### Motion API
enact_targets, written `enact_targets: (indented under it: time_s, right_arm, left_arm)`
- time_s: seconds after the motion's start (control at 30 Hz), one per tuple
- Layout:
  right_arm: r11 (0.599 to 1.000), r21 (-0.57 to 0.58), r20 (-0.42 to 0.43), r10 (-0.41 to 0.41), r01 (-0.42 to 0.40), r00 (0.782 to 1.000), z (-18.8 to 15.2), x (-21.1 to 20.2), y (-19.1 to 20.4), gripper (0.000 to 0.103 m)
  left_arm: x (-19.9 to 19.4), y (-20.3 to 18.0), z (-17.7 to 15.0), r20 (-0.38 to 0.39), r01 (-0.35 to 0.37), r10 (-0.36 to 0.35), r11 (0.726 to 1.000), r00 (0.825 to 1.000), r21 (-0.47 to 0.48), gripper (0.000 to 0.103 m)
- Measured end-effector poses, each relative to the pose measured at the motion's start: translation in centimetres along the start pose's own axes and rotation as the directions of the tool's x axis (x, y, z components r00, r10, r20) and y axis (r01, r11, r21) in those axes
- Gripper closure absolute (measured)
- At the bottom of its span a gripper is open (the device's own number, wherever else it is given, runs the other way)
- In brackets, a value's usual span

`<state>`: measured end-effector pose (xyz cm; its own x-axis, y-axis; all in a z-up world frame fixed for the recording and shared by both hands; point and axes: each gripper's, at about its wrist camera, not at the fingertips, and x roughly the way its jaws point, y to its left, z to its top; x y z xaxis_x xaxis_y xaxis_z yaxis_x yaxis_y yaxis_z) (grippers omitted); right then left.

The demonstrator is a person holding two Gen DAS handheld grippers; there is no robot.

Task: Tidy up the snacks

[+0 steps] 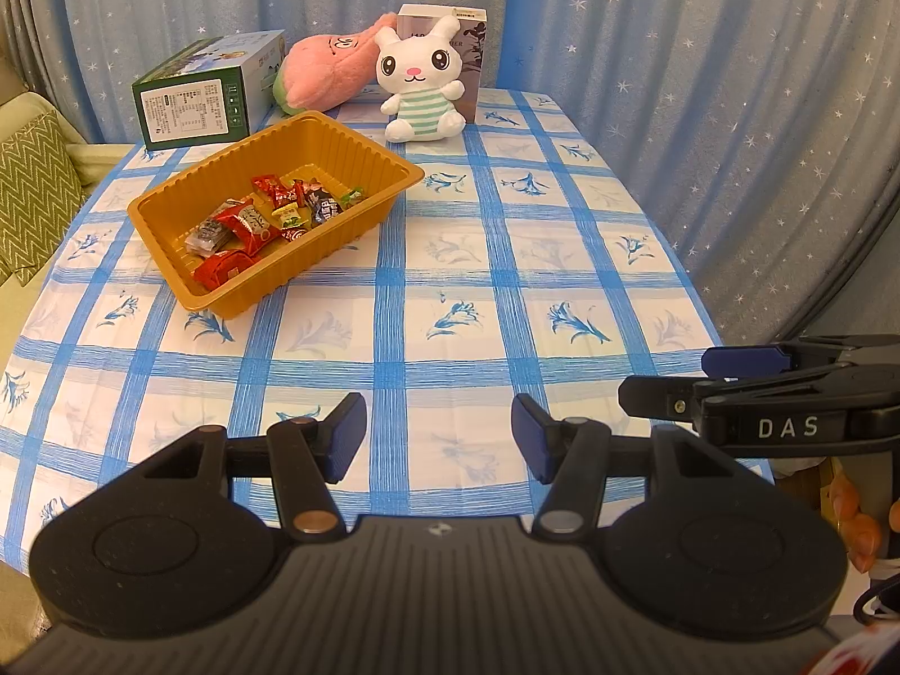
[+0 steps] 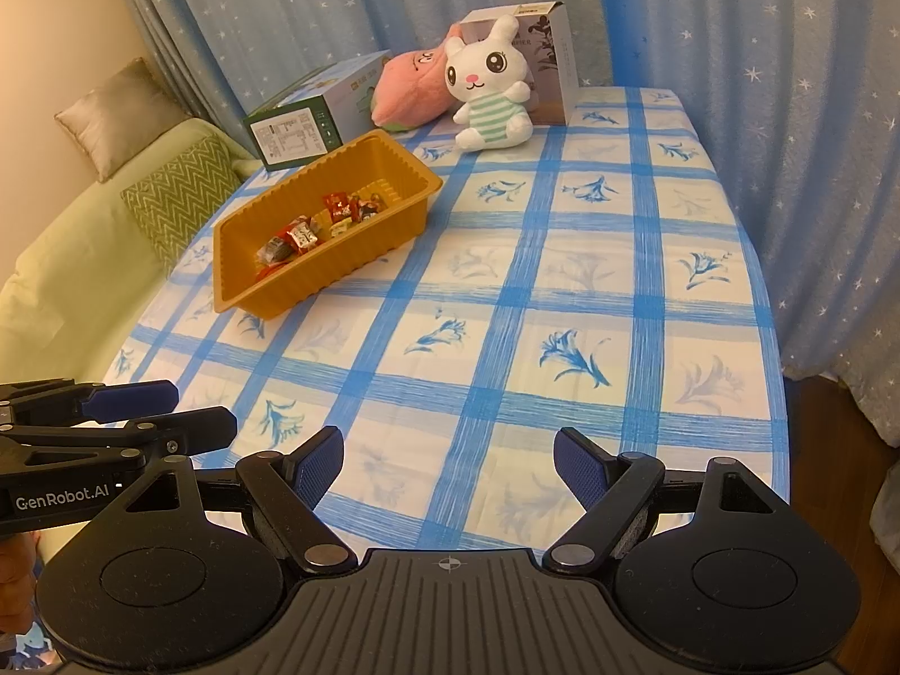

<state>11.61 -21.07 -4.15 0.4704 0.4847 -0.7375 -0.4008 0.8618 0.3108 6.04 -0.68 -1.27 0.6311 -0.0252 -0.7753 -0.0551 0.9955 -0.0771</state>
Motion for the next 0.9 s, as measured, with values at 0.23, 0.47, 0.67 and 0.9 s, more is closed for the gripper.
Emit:
enact_targets:
  time_s: [0.23, 0.47, 0.67, 0.9]
  right_arm:
    - [1.0, 0.0, 0.0, 0.0, 0.0, 1.0, 0.01, 0.02, 0.01, 0.021]
    - [1.0, 0.0, 0.0, 0.001, -0.001, 1.0, -0.01, 0.05, 0.1, 0.021]
    - [1.0, 0.0, -0.001, 0.0, 0.0, 1.0, -0.01, 0.07, 0.15, 0.021]
    - [1.0, 0.0, -0.001, 0.0, 0.0, 1.0, 0.02, 0.09, 0.12, 0.021]
  left_arm:
    - [0.0, 0.0, -0.01, 0.0, -0.001, 0.001, 1.0, 1.0, 0.0, 0.049]
    - [-0.05, 0.17, -0.01, 0.0, -0.001, 0.001, 1.0, 1.0, -0.001, 0.049]
    - [-0.08, 0.27, -0.02, 0.001, -0.001, 0.001, 1.0, 1.0, 0.0, 0.049]
    - [-0.1, 0.5, 0.05, 0.001, 0.0, 0.0, 1.0, 1.0, -0.002, 0.049]
